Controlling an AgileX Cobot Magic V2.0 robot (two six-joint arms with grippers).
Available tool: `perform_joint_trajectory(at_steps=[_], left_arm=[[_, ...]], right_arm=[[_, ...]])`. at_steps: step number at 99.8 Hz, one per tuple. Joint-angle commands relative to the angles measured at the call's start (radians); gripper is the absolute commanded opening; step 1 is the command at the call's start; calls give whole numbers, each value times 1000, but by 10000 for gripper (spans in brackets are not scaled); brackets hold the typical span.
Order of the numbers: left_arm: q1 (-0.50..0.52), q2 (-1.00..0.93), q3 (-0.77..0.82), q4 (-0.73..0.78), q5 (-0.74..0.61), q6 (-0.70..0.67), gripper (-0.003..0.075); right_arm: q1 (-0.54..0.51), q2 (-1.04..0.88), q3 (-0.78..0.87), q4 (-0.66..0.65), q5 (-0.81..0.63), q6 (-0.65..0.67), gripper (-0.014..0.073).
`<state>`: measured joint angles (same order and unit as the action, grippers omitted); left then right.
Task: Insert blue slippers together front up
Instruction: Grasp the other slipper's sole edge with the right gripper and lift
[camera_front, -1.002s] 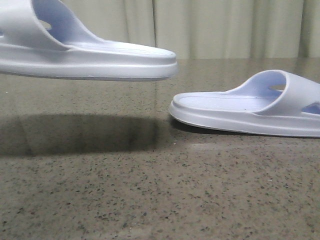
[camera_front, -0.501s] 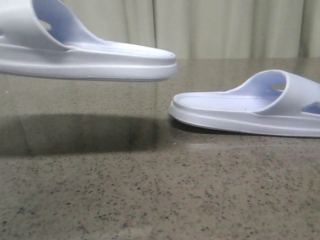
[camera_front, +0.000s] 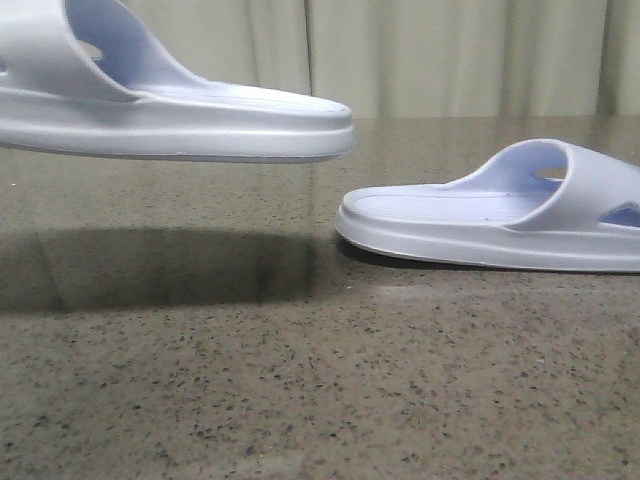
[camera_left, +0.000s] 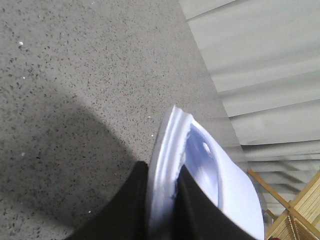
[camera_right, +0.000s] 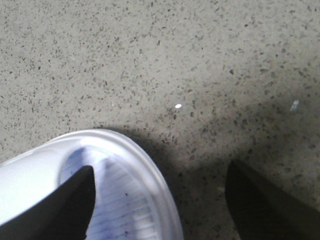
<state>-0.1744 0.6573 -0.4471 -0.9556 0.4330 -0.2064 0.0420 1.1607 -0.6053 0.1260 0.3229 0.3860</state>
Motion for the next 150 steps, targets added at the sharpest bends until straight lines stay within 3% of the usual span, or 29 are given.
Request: perform_joint_trajectory(at_steps=[1, 56, 82, 107, 150], left_arm=[[-9, -2, -37, -36, -38, 2, 16], [-9, -2, -37, -40, -42, 2, 16], [-9, -2, -37, -42, -42, 2, 16], [-9, -2, -37, -47, -42, 2, 16], [-9, -2, -37, -50, -42, 2, 16]], right_arm=[[0, -6, -23, 25, -12, 1, 475], [0, -6, -23, 144, 49, 1, 470], [0, -6, -23, 192, 67, 1, 241], [0, -6, -23, 194, 72, 1, 166], [0, -7, -23, 194, -7, 1, -107]])
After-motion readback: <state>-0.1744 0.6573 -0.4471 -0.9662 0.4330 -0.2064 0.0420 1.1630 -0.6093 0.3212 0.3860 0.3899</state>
